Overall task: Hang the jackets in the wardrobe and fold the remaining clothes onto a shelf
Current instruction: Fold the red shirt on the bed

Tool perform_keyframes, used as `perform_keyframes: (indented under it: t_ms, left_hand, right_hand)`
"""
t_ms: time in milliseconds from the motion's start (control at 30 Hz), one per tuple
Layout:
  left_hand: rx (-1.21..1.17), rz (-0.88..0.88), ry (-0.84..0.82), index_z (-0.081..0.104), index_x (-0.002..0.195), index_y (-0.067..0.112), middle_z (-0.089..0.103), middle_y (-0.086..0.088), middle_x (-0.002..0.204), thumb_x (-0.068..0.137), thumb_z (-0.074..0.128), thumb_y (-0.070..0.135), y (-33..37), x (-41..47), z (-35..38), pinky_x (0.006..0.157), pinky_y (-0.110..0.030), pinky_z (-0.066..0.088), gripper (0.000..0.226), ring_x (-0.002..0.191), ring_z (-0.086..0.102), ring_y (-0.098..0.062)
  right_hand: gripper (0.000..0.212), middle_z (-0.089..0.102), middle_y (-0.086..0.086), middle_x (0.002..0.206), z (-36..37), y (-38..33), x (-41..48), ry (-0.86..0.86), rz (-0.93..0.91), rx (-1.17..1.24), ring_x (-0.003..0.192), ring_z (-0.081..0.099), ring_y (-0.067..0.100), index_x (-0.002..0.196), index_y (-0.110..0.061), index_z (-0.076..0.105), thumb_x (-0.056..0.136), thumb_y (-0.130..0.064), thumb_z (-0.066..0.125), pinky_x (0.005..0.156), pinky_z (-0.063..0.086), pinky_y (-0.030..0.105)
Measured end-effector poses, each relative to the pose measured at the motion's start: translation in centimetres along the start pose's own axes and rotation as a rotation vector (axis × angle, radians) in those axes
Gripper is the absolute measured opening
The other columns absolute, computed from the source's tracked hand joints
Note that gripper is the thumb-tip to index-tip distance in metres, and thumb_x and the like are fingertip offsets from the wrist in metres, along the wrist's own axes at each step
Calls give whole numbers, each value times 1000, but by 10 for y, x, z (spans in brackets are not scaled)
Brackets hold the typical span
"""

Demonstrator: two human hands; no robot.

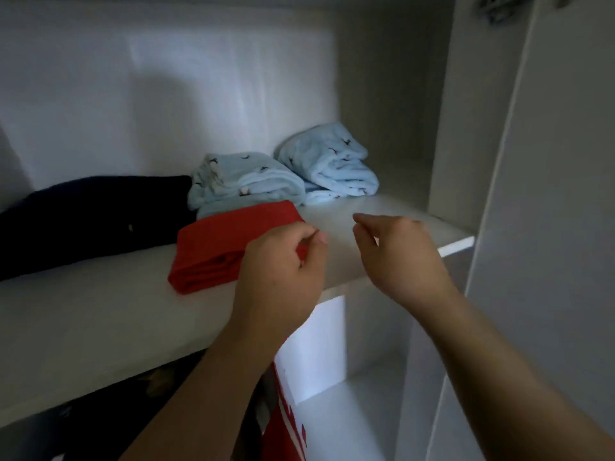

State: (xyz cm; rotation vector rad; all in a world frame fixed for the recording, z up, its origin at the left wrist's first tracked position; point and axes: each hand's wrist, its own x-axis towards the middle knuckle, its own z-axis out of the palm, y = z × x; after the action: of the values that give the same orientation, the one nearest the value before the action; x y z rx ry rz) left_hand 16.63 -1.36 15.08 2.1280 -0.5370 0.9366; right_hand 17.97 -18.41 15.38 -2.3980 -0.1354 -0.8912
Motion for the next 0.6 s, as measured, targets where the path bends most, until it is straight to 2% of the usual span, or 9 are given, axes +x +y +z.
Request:
perform_keyframes:
  t_ms: [67,167,267,333,400,500,600]
  left_hand:
    - [-96,45,-49,67,78,13,65,3,69,97,58,30,9,-11,21,65,-37,48,27,69,61,-13]
    - [-245,65,-198,66,77,17,63,7,66,94,59,31,26,-34,58,63,-18,42,24,71,59,-11]
    - [-431,90,-435,66,77,18,65,8,65,95,58,36,53,-70,97,63,-22,44,26,68,61,-12]
    - [-571,117,-576,68,80,18,67,8,69,98,60,34,79,-99,120,64,-28,48,25,69,63,-13]
    - [-687,169,-724,68,83,20,67,10,71,100,59,36,118,-132,138,60,-23,49,25,72,64,-11]
    - [-818,304,-901,64,82,22,61,14,66,98,56,36,187,-184,148,60,-10,46,23,74,62,-6]
    - [-914,447,-1027,62,81,23,59,14,64,100,59,30,257,-235,146,59,-8,42,20,72,61,-6]
  right_hand:
    - [30,76,6,111,-19,16,-28,92,108,-38,107,67,32,120,-20,73,99,-32,55,90,55,39]
    - [30,76,7,99,-49,41,-84,166,316,-173,101,68,36,108,-14,73,98,-36,55,81,58,44]
    - [35,69,6,75,-88,54,-155,192,542,-345,85,67,33,89,-9,65,98,-41,52,67,56,41]
    - [38,68,2,71,-115,53,-203,200,669,-434,79,67,27,82,-11,62,99,-43,50,63,54,36]
    - [42,69,-1,70,-147,48,-253,227,832,-518,76,68,22,74,-14,60,100,-45,48,64,55,35]
    - [50,47,1,50,-196,36,-323,313,1045,-628,54,51,19,60,-13,43,101,-41,48,53,46,37]
    - [50,42,3,49,-240,20,-390,432,1213,-736,47,42,20,59,-11,41,100,-40,48,47,38,37]
